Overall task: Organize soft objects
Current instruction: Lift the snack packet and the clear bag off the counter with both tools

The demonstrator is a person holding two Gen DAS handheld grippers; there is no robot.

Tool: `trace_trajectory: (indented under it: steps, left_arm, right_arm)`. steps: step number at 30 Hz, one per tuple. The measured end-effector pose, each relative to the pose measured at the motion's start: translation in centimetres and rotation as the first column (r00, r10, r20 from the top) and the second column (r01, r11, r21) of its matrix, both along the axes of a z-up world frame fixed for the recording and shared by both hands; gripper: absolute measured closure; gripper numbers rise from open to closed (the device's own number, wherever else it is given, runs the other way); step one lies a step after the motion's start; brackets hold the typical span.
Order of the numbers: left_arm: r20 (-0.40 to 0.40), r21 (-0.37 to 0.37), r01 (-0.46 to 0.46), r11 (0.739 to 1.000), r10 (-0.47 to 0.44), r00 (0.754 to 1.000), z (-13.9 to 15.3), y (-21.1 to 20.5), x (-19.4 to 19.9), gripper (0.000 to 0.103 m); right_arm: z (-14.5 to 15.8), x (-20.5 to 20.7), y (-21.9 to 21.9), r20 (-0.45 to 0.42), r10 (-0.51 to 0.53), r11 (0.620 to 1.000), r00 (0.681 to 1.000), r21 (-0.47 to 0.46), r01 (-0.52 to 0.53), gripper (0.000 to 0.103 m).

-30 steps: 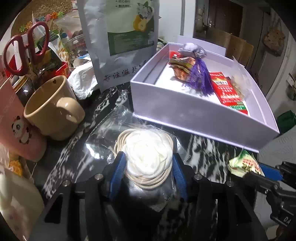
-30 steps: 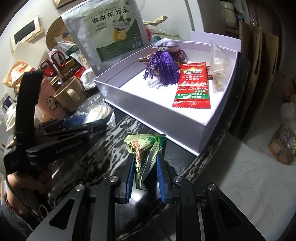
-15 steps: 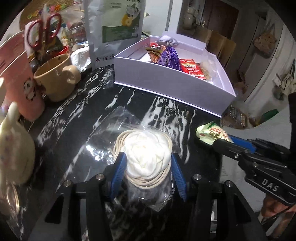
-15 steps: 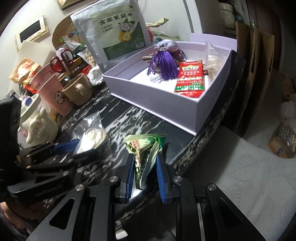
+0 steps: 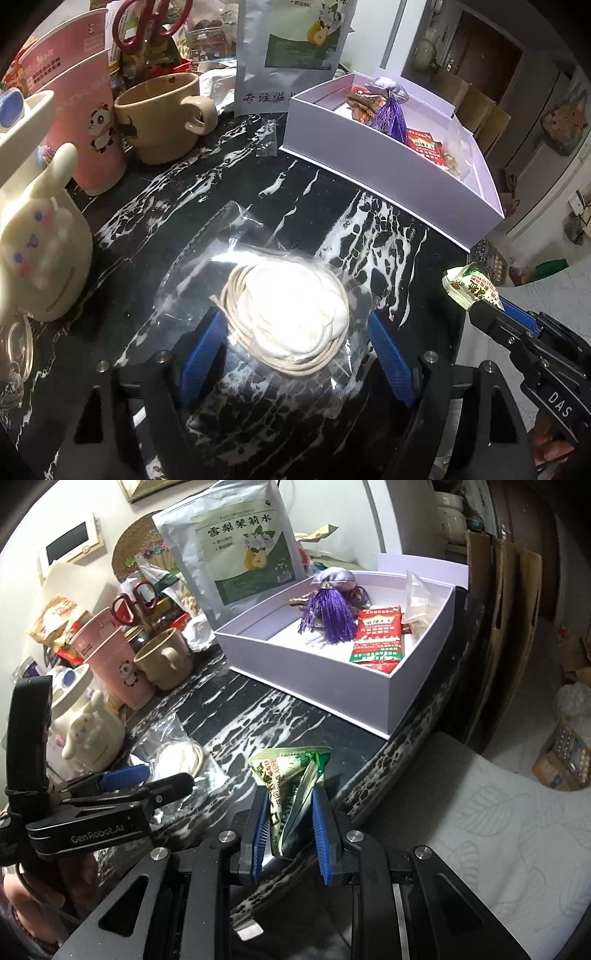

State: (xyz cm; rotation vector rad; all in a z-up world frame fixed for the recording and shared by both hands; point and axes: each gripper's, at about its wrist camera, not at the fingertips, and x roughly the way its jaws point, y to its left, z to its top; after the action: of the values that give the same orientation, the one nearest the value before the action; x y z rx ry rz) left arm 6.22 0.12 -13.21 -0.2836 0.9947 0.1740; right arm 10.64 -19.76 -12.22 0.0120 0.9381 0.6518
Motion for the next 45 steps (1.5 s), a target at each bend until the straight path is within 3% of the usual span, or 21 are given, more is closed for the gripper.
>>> trace_trajectory:
  steps: [10, 17, 21, 24, 28, 34, 39, 41, 44, 45]
  left_arm:
    - [0.079, 0.025, 0.016, 1.000, -0.018, 0.997, 1.8, 1.1, -0.6, 0.024]
    - [0.053, -0.011, 0.117, 0.993, -0.116, 0.992, 1.0, 2.6, 0.6, 0.024]
    - [0.045, 0.014, 0.189, 0.982, -0.190, 0.981, -0.4, 2.0, 1.1, 0.023]
    - [0.036, 0.022, 0.221, 0.975, -0.222, 0.974, -0.7, 1.4, 1.5, 0.005]
    - [0.024, 0.045, 0.199, 0.979, -0.201, 0.979, -1.0, 1.0, 1.8, 0.002]
    - [-0.027, 0.168, 0.191, 0.967, -0.189, 0.982, -1.8, -0.3, 2.1, 0.001]
    - [-0.007, 0.140, 0.169, 0.976, -0.170, 0.985, -2.0, 0.3, 2.0, 0.001]
    - [0.001, 0.149, 0.155, 0.977, -0.157, 0.988, -1.9, 0.3, 1.7, 0.005]
    - [0.019, 0.162, 0.115, 0.980, -0.120, 0.993, -1.4, 1.1, 0.9, 0.034]
    - [0.023, 0.168, 0.108, 0.980, -0.113, 0.993, -1.1, 1.4, 0.7, 0.050]
  right_arm:
    - [0.4, -0.4, -0.1, 0.011, 0.007, 1.000, 1.000, 0.009, -0.007, 0.080]
    - [0.5, -0.8, 0.4, 0.014, 0.028, 0.999, 1.000, 0.017, -0.028, 0.080]
    - [0.4, -0.8, 0.7, 0.013, 0.034, 0.999, 0.999, 0.015, -0.034, 0.080]
    - [0.3, -0.8, 0.9, 0.009, 0.035, 0.999, 0.999, 0.010, -0.035, 0.080]
    - [0.1, -0.6, 0.8, 0.004, 0.025, 1.000, 1.000, 0.006, -0.025, 0.080]
    - [-0.1, -0.3, 0.8, -0.001, 0.014, 1.000, 1.000, -0.001, -0.014, 0.080]
    - [-0.2, -0.1, 0.8, -0.007, 0.010, 1.000, 1.000, 0.002, -0.010, 0.080]
    - [-0.3, -0.1, 0.7, -0.009, 0.010, 1.000, 1.000, 0.002, -0.010, 0.080]
    - [-0.3, -0.1, 0.6, -0.009, 0.009, 1.000, 1.000, -0.001, -0.009, 0.080]
    - [-0.3, -0.1, 0.6, -0.010, 0.009, 1.000, 1.000, 0.001, -0.009, 0.080]
